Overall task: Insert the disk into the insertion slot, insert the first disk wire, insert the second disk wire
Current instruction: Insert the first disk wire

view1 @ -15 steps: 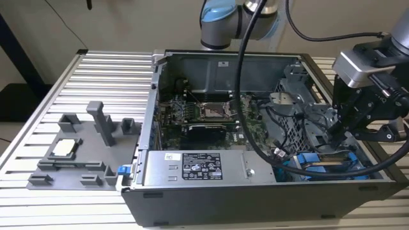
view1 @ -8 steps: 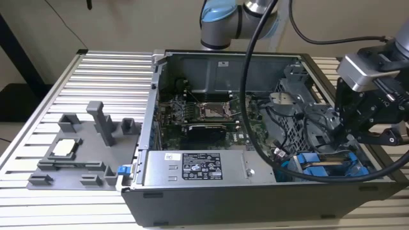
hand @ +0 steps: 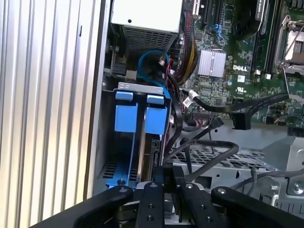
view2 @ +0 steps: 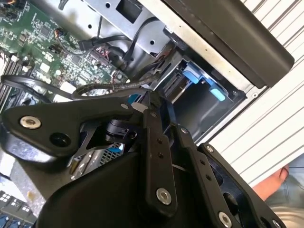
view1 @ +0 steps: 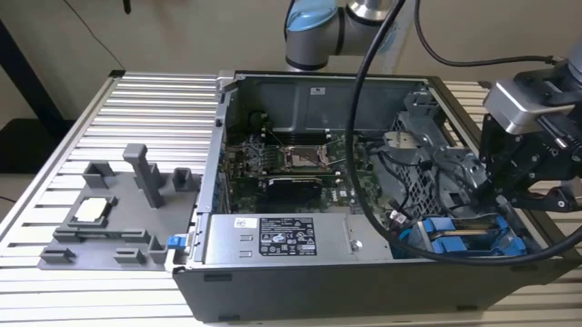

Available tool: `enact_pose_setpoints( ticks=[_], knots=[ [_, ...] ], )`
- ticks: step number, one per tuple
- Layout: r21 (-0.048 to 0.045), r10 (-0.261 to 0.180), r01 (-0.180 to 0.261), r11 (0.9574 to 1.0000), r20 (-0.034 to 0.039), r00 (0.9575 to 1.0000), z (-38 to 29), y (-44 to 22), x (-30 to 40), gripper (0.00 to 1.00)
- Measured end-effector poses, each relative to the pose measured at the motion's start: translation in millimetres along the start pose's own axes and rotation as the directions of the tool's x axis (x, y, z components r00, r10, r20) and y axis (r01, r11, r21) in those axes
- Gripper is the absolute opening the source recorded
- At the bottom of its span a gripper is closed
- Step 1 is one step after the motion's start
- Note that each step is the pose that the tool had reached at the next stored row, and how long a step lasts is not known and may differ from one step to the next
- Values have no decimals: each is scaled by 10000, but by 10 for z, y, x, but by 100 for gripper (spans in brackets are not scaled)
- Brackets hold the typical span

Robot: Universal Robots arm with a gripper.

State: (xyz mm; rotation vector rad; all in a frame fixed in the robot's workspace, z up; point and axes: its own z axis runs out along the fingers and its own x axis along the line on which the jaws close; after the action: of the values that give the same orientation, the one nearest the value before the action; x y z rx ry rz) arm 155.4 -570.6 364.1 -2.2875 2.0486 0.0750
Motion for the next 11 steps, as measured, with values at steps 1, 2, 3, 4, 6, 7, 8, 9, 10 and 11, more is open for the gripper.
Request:
enact_pose_setpoints(
  ticks=[1, 2, 3, 4, 6, 7, 8, 9, 10, 11],
  knots=[
    [-15, 8, -8, 10000, 1, 10000, 8, -10, 4, 19],
    [-15, 25, -25, 10000, 1, 10000, 20, -15, 8, 19],
    [-10, 81, -81, 10000, -2, 10000, 37, -15, 14, 19],
    [-7, 134, -134, 9999, -2, 9999, 53, -15, 19, 19],
    [-12, 215, -215, 9998, -5, 9998, 71, -16, 28, 19],
    [-50, 247, -247, 9997, -2, 9997, 76, -16, 34, 19],
    [-98, 272, -272, 9996, 5, 9996, 82, -16, 40, 19],
    [-161, 291, -290, 9994, 10, 9996, 86, -17, 48, 19],
    [-214, 299, -299, 9993, 14, 9996, 92, -22, 55, 19],
    [-251, 304, -303, 9992, 17, 9995, 102, -31, 64, 19]
  ],
)
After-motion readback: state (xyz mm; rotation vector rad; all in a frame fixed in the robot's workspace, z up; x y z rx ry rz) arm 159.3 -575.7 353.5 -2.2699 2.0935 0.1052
